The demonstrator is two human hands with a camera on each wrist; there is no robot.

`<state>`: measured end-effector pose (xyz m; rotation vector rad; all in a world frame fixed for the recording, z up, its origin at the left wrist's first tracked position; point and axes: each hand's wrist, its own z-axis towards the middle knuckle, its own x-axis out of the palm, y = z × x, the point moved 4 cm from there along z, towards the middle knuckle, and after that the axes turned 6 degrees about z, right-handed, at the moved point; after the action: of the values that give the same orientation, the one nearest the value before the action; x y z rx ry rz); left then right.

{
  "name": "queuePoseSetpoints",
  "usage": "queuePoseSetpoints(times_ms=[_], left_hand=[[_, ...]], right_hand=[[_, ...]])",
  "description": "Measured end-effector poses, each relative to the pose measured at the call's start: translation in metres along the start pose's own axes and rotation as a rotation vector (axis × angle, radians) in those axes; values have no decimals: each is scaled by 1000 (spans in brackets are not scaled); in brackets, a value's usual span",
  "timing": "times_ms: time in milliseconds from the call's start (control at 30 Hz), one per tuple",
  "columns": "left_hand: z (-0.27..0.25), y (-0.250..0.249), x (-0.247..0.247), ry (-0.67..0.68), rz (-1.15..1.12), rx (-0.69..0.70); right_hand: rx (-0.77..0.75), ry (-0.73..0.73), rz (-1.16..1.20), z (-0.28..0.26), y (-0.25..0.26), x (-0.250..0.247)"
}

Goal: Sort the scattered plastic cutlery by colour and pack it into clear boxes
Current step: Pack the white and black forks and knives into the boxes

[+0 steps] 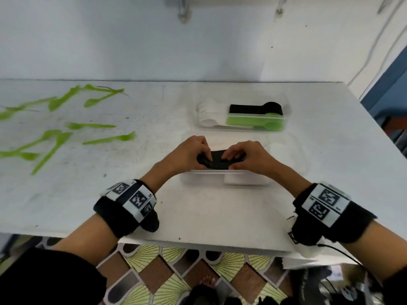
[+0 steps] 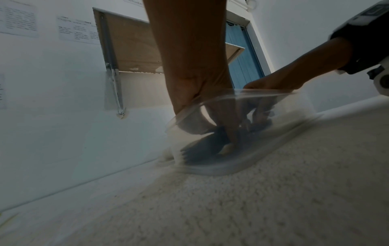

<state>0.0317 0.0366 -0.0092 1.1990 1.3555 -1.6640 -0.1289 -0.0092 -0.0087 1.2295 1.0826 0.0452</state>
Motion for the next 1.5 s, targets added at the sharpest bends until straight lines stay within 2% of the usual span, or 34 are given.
queuePoseSetpoints(times_ms=[233,400,600,700,867,1033,1200,1500], left_hand=[[1,1,-1,9,-52,-46],[1,1,0,36,-51,-120],[1,5,2,-32,-1,-165],[1,5,2,-55,7,-181],[3,7,2,15,75,-180],[9,11,-2,107,-8,-154],[10,12,-3,100,28,-147],[13,12,1,140,50,-182]], right_hand=[[70,-120,-138,4,-7,-2],[73,-120,-144,6,-9,-2],[130,-140,-138,8,-20,0],[112,-130,-144,7,-16,-3],[143,-167,3,0,-15,-10],[217,-246,186,-4,-21,-16],[272,-276,196,-1,-28,-14],[223,-298,120,1,-32,-14]])
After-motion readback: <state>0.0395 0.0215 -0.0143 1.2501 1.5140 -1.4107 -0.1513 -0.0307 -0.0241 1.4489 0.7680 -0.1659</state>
